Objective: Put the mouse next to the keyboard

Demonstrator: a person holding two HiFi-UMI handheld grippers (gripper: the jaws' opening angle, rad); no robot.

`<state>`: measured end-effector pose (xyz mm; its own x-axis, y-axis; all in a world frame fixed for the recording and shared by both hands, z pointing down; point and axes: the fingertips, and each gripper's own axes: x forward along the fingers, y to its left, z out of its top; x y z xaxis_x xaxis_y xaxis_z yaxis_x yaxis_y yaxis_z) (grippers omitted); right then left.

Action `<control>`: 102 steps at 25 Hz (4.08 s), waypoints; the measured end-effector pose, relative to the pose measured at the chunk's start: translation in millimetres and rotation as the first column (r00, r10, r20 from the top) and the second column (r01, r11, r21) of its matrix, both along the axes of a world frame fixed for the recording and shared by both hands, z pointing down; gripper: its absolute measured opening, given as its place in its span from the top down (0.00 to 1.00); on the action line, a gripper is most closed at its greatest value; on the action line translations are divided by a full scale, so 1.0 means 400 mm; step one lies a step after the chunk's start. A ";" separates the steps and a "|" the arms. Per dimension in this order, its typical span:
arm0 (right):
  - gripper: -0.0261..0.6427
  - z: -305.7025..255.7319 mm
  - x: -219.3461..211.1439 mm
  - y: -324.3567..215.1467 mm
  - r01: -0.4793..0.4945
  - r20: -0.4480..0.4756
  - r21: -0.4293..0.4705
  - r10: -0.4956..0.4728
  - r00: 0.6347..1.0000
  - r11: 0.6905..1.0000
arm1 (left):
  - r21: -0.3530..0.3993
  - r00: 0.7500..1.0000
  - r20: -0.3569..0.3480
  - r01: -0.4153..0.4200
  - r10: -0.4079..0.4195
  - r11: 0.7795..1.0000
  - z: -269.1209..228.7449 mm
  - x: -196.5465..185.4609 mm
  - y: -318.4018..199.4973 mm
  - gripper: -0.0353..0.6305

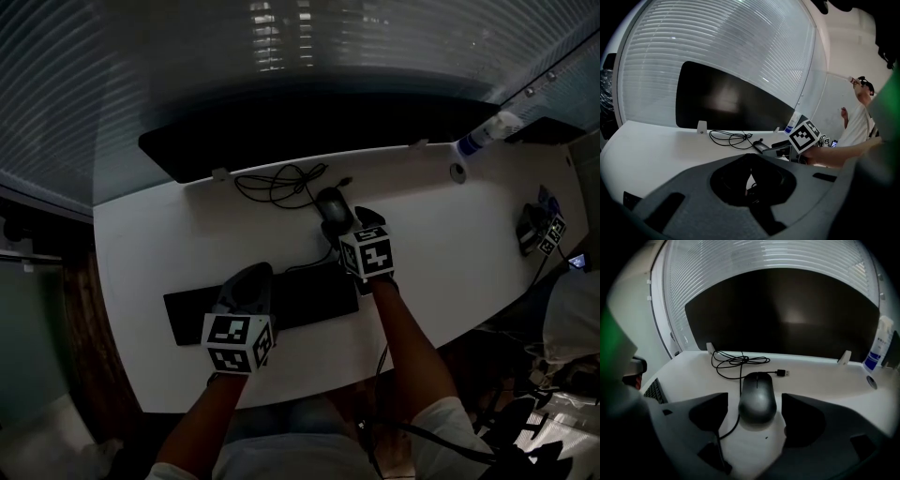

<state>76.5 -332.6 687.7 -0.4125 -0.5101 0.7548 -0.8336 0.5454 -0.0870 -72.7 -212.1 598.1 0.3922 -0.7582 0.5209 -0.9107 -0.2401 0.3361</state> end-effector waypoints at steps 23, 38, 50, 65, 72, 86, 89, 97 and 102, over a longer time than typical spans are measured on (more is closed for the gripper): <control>0.52 0.051 0.001 -0.021 0.021 -0.048 -0.065 -0.024 0.999 0.998 | -0.016 0.999 -0.011 0.034 -0.034 0.999 0.019 -0.019 0.000 0.94; 0.52 0.035 0.040 0.023 -0.020 -0.040 -0.073 0.017 0.999 0.997 | -0.002 0.999 -0.009 0.034 -0.034 0.999 -0.002 -0.021 0.005 0.94; 0.52 0.027 0.125 0.123 -0.095 -0.038 -0.092 0.092 0.995 0.991 | 0.009 1.000 -0.004 0.008 -0.008 1.000 -0.026 -0.012 0.033 0.94; 0.52 0.026 0.286 0.429 -0.210 -0.066 -0.150 0.202 0.977 0.966 | 0.069 0.997 0.017 -0.077 0.076 0.995 -0.144 0.034 0.171 0.94; 0.52 0.017 0.335 0.531 -0.256 -0.067 -0.152 0.248 0.966 0.955 | 0.086 0.993 0.030 -0.115 0.112 0.990 -0.193 0.060 0.286 0.94; 0.52 0.043 0.353 0.616 -0.273 -0.071 -0.166 0.265 0.962 0.948 | 0.034 0.990 0.047 -0.133 0.131 0.991 -0.211 0.040 0.482 0.94; 0.52 0.054 0.354 0.619 -0.264 -0.068 -0.162 0.257 0.964 0.951 | 0.037 0.990 0.055 -0.130 0.128 0.991 -0.215 0.034 0.492 0.94; 0.52 0.058 0.358 0.601 -0.250 -0.081 -0.130 0.241 0.967 0.960 | 0.038 0.991 0.067 -0.123 0.120 0.992 -0.212 0.030 0.510 0.94; 0.52 0.063 0.357 0.605 -0.270 -0.068 -0.119 0.263 0.962 0.956 | 0.031 0.992 0.068 -0.112 0.110 0.993 -0.208 0.028 0.525 0.94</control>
